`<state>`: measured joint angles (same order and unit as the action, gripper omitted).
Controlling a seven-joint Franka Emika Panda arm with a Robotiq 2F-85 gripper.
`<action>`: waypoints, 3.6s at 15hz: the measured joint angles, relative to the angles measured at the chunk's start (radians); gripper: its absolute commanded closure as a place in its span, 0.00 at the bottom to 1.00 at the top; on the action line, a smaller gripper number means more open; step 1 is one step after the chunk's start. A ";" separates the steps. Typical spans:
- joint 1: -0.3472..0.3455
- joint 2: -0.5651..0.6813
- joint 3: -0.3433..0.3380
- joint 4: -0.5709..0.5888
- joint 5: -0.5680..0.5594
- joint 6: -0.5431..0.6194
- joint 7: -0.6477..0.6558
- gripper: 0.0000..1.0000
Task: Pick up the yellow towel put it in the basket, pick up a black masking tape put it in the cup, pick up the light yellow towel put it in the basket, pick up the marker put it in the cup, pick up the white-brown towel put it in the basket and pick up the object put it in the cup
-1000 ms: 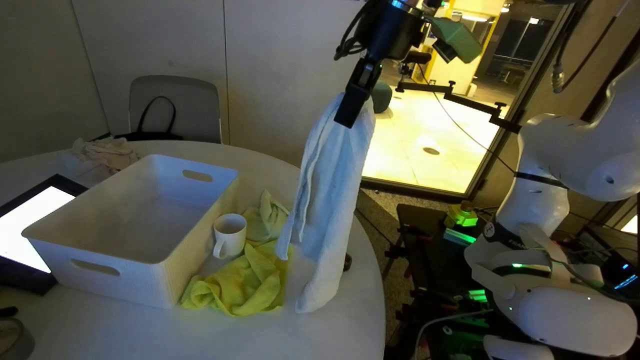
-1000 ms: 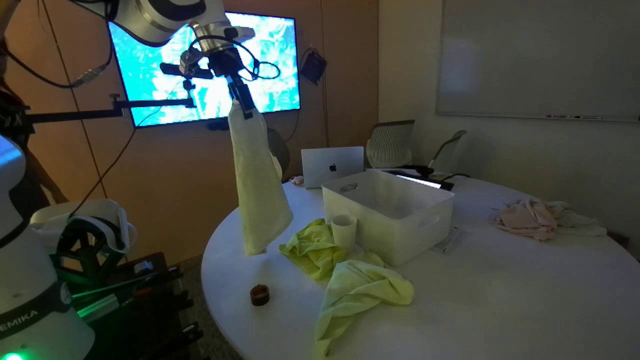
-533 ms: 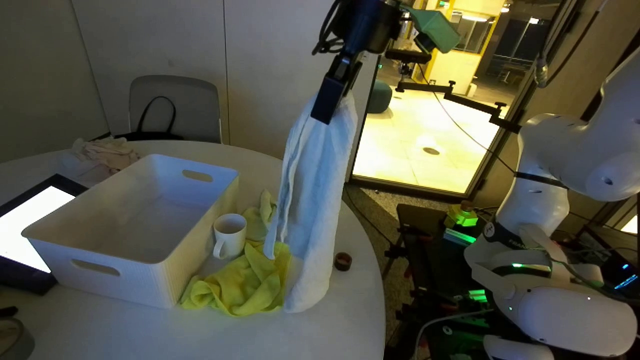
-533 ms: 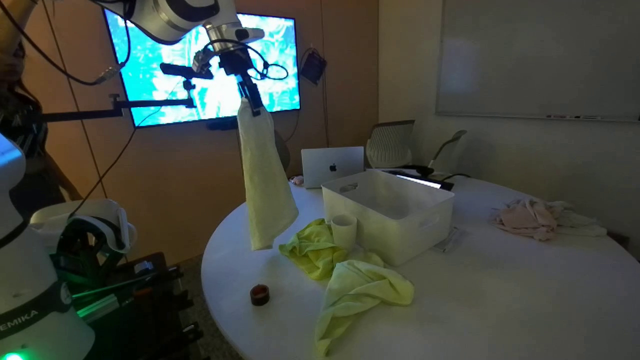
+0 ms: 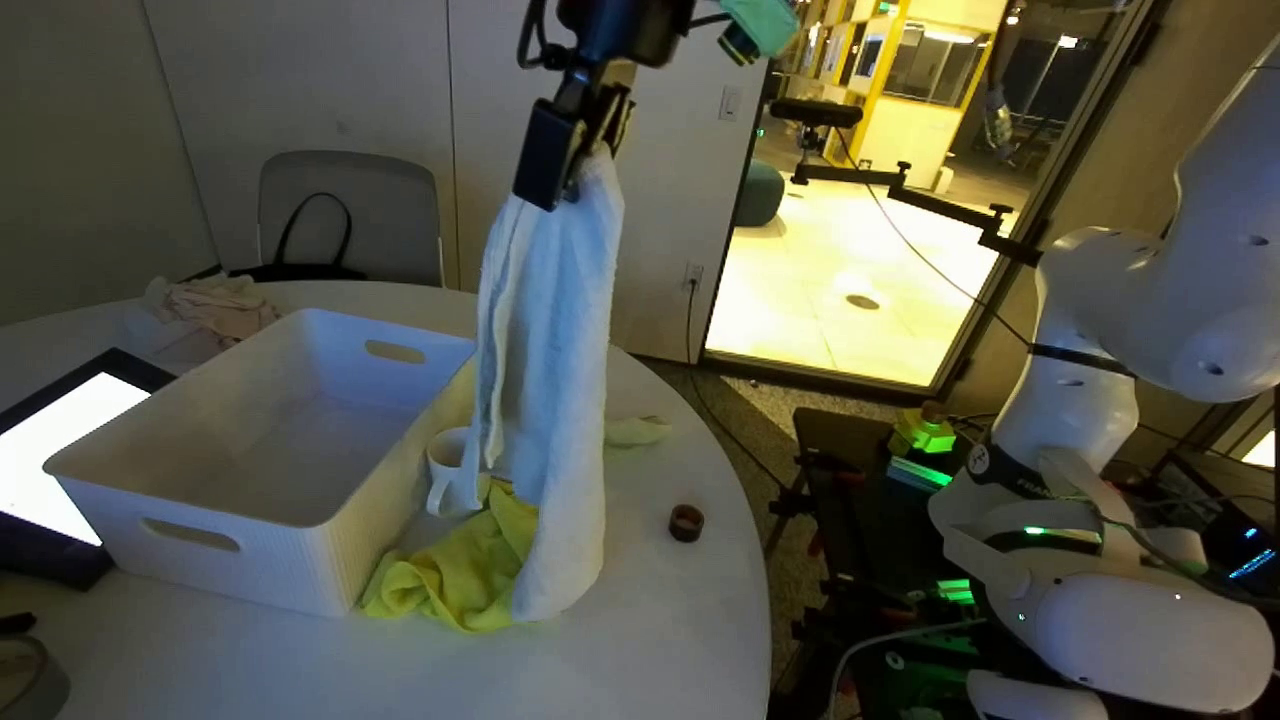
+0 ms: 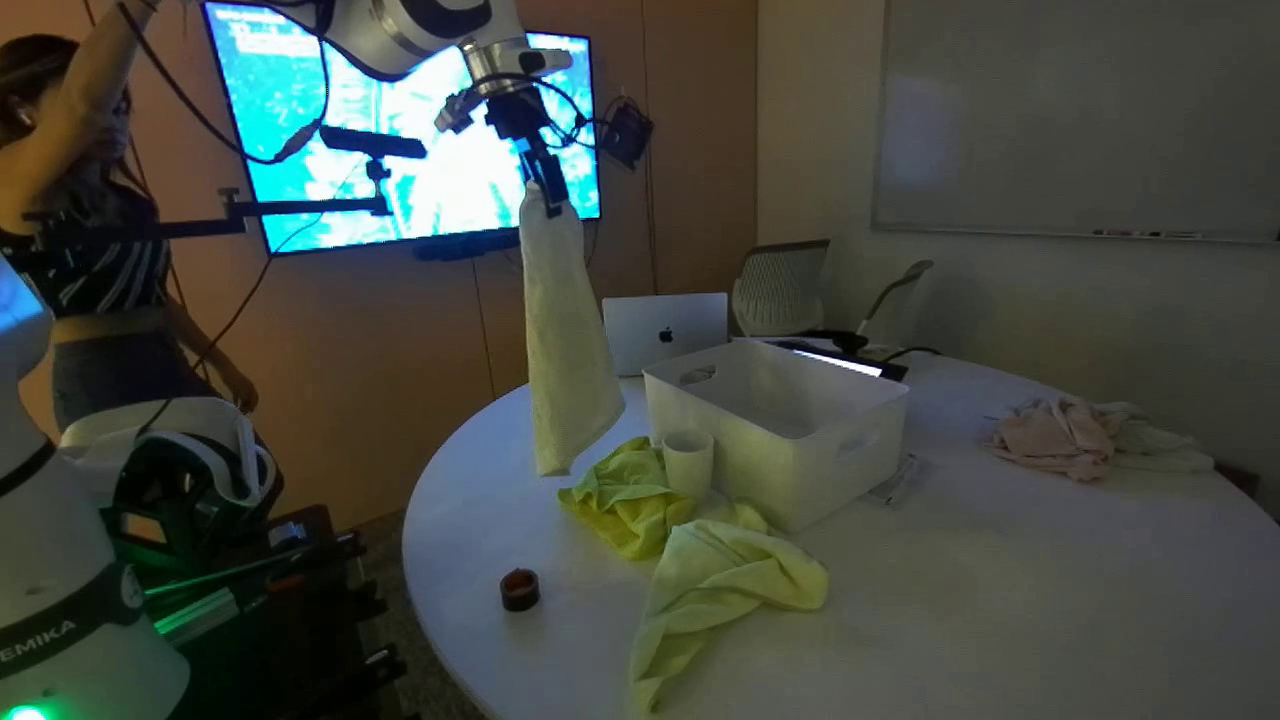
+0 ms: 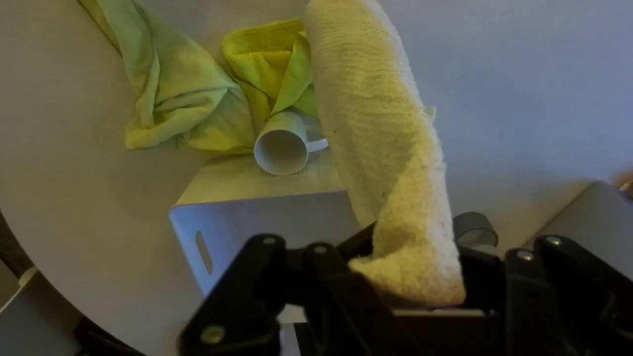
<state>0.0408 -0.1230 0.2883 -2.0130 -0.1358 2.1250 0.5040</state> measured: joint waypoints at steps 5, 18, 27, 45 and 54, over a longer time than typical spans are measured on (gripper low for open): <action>0.034 0.171 -0.025 0.216 -0.060 -0.045 0.065 1.00; 0.210 0.506 -0.166 0.762 -0.075 -0.141 0.227 1.00; 0.227 0.705 -0.293 1.102 -0.075 -0.132 0.393 1.00; 0.204 0.903 -0.433 1.345 -0.093 -0.309 0.519 0.13; 0.144 0.806 -0.425 1.293 -0.069 -0.469 0.387 0.00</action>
<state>0.1850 0.6834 -0.1368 -0.7205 -0.2052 1.6565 0.8911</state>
